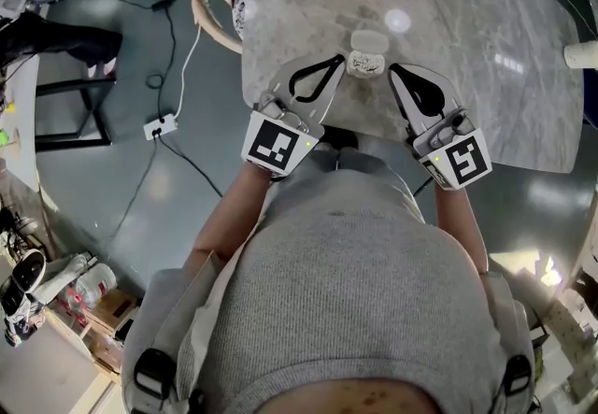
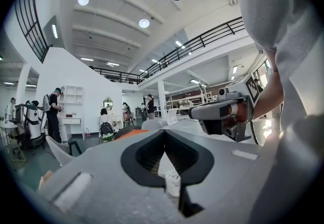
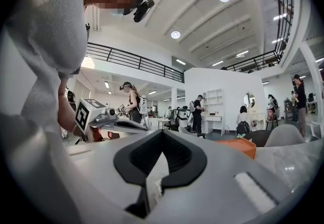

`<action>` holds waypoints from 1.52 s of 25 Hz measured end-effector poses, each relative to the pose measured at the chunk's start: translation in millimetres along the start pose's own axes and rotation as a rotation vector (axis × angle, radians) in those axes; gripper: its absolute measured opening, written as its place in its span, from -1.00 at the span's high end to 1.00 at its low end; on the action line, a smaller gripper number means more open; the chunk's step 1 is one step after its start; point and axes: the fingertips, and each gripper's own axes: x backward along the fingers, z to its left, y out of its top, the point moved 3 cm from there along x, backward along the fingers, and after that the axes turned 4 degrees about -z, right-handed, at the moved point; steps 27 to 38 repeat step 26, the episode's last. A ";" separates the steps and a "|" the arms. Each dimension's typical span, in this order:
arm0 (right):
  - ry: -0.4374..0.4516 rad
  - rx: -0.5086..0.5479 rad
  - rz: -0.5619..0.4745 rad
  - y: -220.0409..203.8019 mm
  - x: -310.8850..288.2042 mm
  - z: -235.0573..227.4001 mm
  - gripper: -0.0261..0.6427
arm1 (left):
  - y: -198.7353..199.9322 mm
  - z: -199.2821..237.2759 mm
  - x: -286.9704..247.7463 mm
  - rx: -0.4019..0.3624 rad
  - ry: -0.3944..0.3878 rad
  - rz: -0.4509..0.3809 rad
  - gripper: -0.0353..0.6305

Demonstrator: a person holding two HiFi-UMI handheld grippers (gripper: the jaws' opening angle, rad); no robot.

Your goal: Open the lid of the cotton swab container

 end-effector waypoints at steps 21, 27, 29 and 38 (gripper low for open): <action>-0.033 -0.008 0.000 -0.5 2.1 -5.8 0.92 | -0.3 0.0 -4.4 -0.003 -0.001 0.002 0.89; -0.036 -0.012 0.000 -2.4 2.5 -9.4 0.92 | -2.9 -0.4 -6.5 -0.008 -0.004 0.014 0.89; -0.036 -0.012 0.000 -2.4 2.5 -9.4 0.92 | -2.9 -0.4 -6.5 -0.008 -0.004 0.014 0.89; -0.036 -0.012 0.000 -2.4 2.5 -9.4 0.92 | -2.9 -0.4 -6.5 -0.008 -0.004 0.014 0.89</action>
